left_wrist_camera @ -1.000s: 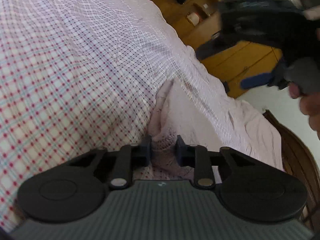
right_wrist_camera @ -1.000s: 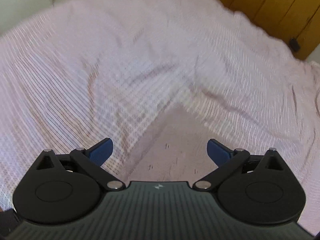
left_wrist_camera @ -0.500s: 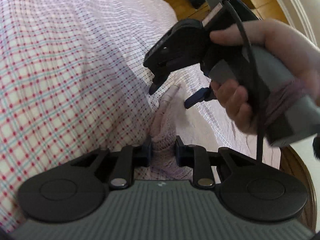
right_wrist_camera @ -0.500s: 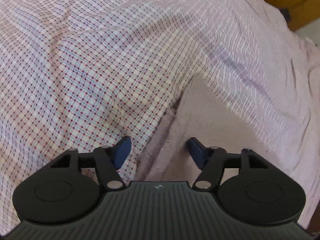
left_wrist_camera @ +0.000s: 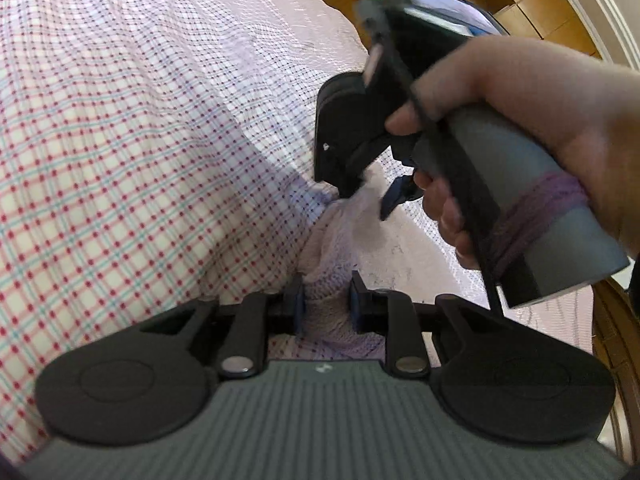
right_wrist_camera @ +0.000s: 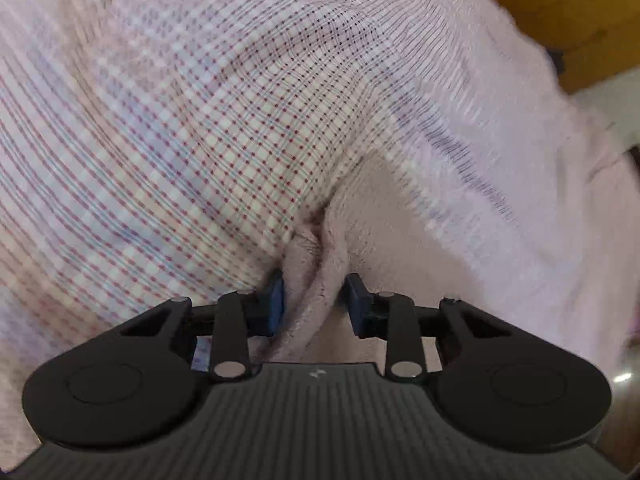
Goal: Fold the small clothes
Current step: 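Lift the held cardigan end with the left gripper toward the right gripper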
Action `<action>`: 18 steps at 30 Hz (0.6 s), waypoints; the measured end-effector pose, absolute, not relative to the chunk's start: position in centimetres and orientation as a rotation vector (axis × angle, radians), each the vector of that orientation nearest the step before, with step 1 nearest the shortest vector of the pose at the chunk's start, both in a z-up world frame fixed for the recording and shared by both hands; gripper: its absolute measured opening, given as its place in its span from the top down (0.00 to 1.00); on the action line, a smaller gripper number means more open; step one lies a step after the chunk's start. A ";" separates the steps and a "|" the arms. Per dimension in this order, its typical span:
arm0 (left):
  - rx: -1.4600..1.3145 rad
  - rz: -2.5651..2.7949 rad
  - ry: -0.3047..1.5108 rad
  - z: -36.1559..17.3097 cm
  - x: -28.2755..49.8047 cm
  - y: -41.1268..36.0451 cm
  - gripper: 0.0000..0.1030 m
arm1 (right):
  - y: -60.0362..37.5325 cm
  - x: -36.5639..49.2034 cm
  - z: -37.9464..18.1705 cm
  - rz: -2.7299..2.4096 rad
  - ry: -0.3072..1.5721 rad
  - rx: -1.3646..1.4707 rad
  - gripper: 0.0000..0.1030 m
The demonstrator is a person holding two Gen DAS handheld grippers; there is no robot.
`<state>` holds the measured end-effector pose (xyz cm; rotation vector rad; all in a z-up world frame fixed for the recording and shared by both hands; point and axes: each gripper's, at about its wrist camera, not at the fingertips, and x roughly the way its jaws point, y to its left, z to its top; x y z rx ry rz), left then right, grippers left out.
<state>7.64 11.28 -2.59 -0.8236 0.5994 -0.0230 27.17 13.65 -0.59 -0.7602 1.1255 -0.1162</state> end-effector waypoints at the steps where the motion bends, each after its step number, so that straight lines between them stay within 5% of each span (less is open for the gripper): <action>1: -0.823 -0.016 0.605 -2.7 7.7 11.2 0.78 | 13.6 27.1 -0.6 -0.122 1.121 -0.744 0.82; 8: -0.808 -0.040 0.626 -1.7 9.2 10.7 0.79 | 9.3 28.6 2.4 -0.086 1.149 -0.416 0.84; 18: -0.699 0.007 0.534 0.4 9.7 8.4 0.80 | 5.8 28.9 3.2 -0.005 1.096 -0.374 0.84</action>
